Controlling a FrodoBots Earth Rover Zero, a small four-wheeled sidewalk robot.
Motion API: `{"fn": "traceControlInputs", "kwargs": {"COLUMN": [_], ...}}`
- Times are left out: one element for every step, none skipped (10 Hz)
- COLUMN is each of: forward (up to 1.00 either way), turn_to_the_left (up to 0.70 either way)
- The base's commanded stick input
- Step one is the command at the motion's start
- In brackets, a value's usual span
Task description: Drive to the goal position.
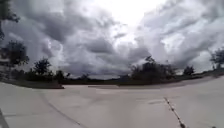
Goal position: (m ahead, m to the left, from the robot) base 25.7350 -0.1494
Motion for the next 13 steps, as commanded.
{"fn": "traceControlInputs", "kwargs": {"forward": [0.85, 0.85, 0.85, 0.85, 0.85, 0.85, 0.85, 0.85, 0.85, 0.85, 0.85, 0.85, 0.85], "turn_to_the_left": [0.00, 0.00, 0.00, 0.00, 0.00, 0.00, 0.00, 0.02, 0.05, 0.32, 0.34, 0.34, 0.34]}}
